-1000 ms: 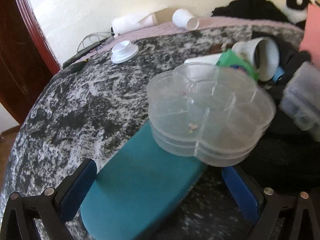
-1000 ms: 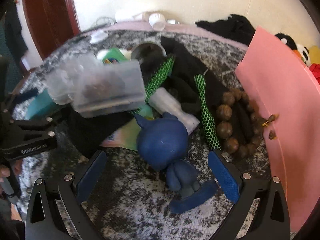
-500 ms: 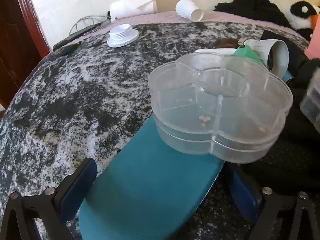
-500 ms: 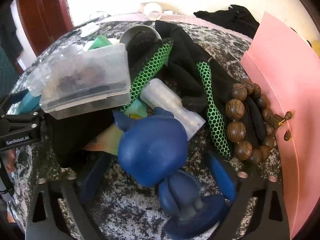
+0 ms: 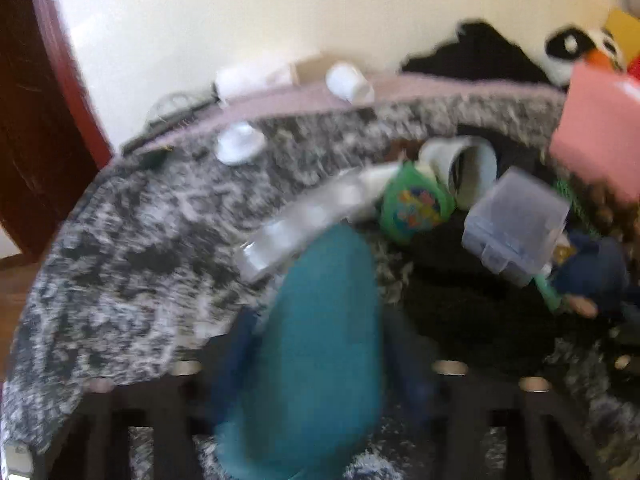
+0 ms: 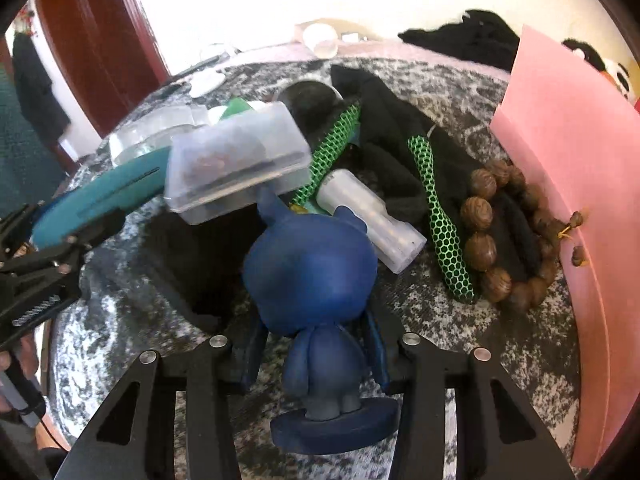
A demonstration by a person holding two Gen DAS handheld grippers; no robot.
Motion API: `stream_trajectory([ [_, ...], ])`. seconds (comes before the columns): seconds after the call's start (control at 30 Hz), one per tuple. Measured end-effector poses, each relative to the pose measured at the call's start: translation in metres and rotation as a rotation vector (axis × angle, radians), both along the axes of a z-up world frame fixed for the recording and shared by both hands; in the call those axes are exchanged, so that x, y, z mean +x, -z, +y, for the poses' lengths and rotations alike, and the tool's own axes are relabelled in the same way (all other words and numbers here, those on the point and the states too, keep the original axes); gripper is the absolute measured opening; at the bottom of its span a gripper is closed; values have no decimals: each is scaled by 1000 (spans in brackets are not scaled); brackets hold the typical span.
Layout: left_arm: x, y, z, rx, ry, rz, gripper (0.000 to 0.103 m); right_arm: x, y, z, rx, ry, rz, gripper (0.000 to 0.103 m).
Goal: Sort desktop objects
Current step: 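Close the left gripper on the teal case while the right gripper grasps the blue figurine, then carry the teal case and blue figurine into the pink box and release both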
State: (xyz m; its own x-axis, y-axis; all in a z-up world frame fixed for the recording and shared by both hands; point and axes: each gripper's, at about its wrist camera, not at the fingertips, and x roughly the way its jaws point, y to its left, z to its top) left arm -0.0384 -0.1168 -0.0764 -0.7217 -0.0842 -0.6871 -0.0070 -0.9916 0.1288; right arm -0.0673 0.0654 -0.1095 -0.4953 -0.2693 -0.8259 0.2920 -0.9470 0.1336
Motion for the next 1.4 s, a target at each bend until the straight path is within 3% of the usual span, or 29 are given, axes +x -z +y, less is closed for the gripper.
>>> stream_trajectory([
  [0.07, 7, -9, -2, -6, -24, 31, 2, 7, -9, -3, -12, -6, 27, 46],
  [0.23, 18, -21, -17, 33, -32, 48, 0, 21, -22, -10, -17, -18, 72, 46],
  [0.7, 11, 18, -52, 146, -62, -78, 0, 23, -23, -10, -15, -16, 69, 46],
  [0.73, 11, 19, -52, 145, -68, -75, 9, 23, -22, -9, -14, -17, 69, 46],
  [0.77, 10, 20, -52, 145, -83, -78, 27, 23, -22, -9, -16, -17, 68, 46],
  [0.8, 8, 23, -52, 145, -106, -89, 90, 24, -23, -9, -18, -18, 68, 46],
  [0.83, 6, 25, -52, 146, -129, -99, 100, 24, -23, -9, -21, -19, 67, 46],
  [1.0, -8, 52, -42, 178, -125, -150, 100, 26, -25, -8, -28, -22, 68, 46],
  [1.03, -11, 62, -39, 156, -125, -164, 78, 26, -26, -7, -29, -20, 69, 46],
  [1.07, -15, 73, -37, 134, -125, -178, 77, 26, -26, -6, -30, -18, 69, 46],
  [1.1, -17, 77, -36, 125, -123, -186, 69, 26, -27, -5, -32, -17, 70, 46],
  [1.23, -17, 68, -35, 131, -118, -181, 67, 27, -30, -1, -39, -7, 76, 46],
  [1.4, -1, 25, -18, 110, -79, -65, 67, 35, -47, 11, -62, 16, 116, 46],
])
